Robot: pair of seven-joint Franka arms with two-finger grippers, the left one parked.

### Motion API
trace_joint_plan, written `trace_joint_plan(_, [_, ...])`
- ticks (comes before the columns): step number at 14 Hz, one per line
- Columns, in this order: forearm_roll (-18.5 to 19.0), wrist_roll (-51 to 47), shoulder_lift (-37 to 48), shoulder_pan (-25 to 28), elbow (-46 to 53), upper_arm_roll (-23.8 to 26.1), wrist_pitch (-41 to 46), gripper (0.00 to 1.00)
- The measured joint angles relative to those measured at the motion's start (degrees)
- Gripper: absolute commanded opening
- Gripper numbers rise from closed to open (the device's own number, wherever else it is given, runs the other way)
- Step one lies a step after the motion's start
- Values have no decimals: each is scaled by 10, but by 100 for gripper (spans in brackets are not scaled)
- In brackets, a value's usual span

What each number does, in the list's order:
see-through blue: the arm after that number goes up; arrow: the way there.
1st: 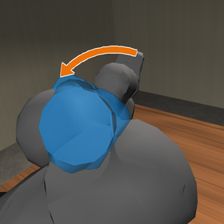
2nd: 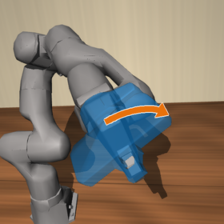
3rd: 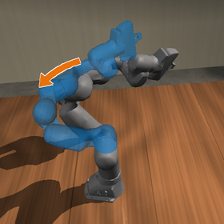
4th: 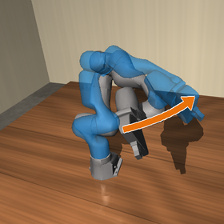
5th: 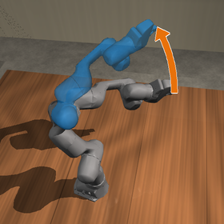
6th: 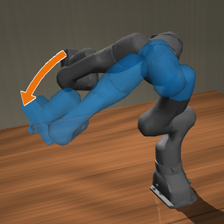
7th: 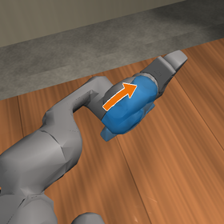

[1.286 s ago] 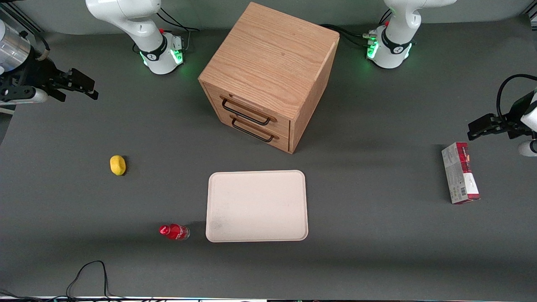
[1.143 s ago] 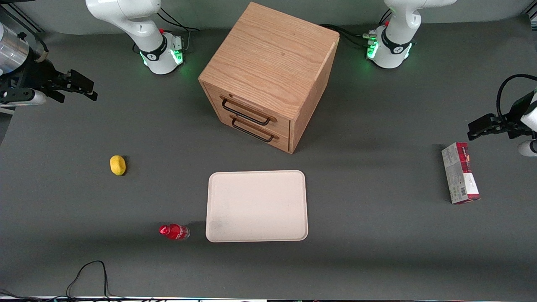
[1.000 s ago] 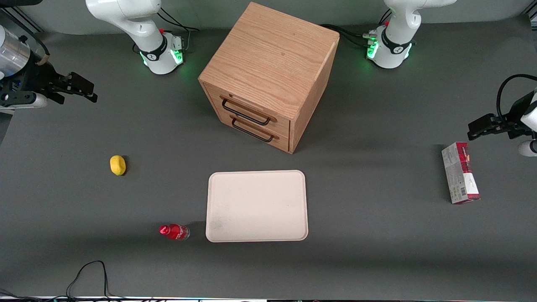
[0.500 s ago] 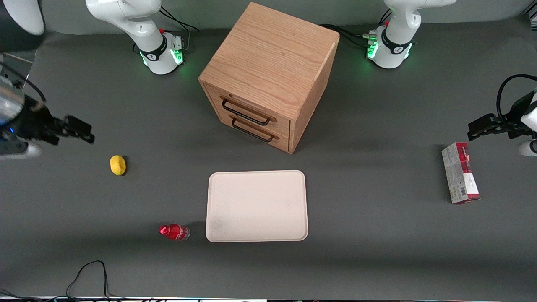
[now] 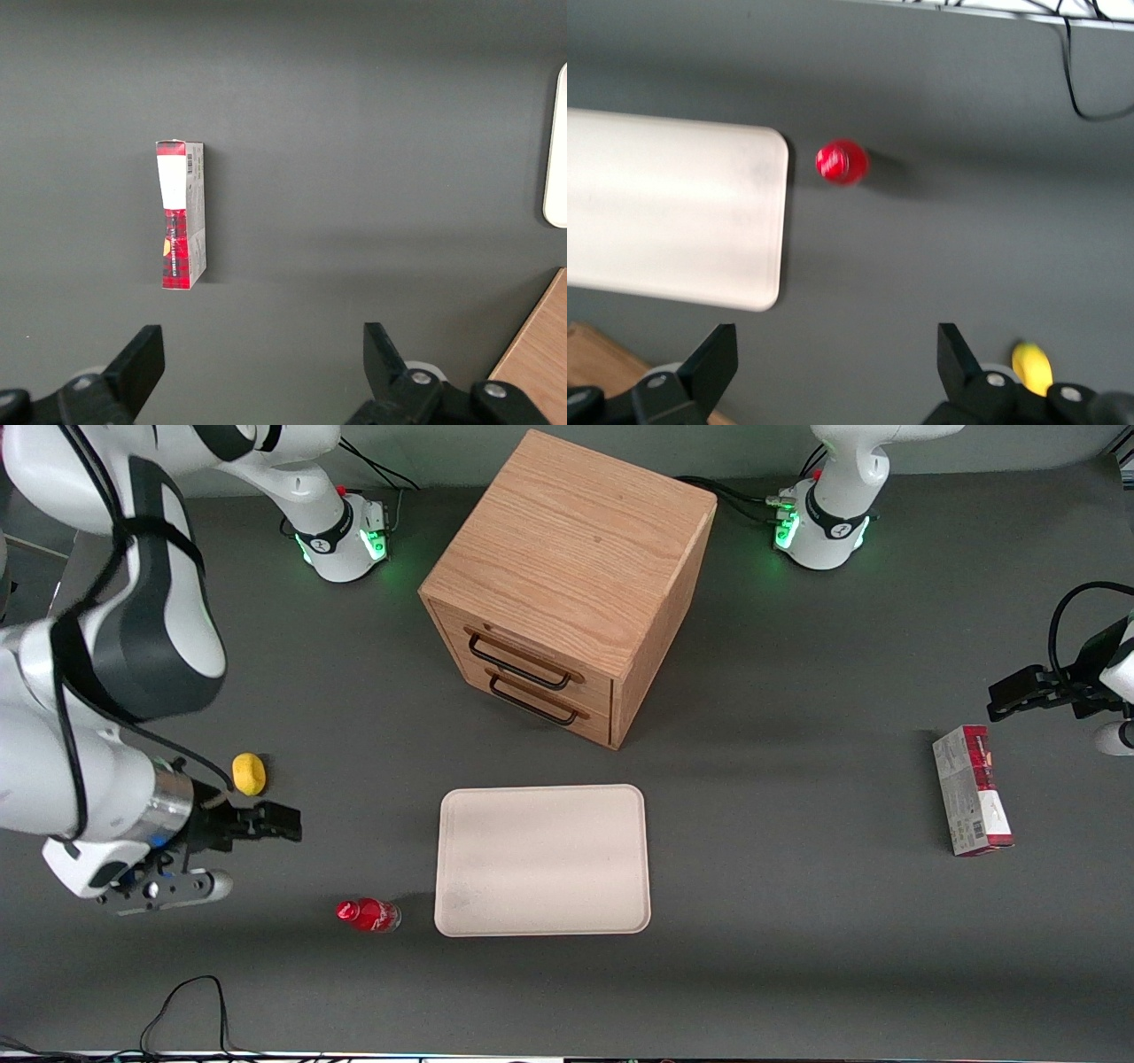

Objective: Place coke bottle on tray
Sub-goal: 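Move the right gripper down over the red Coca-Cola bottle beside the tray, then close the right gripper on the bottle's cap end and lift it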

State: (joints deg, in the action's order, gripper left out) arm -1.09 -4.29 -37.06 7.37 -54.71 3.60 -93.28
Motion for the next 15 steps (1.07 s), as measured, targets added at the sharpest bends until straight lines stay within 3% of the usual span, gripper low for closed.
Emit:
trace_joint_plan(6, [10, -18, -67, 10, 16, 5, -54, 100])
trace_joint_plan(11, [53, -30, -144, 20, 15, 6, -152, 100])
trace_joint_plan(15, [55, -31, -160, 21, 16, 6, -183, 93])
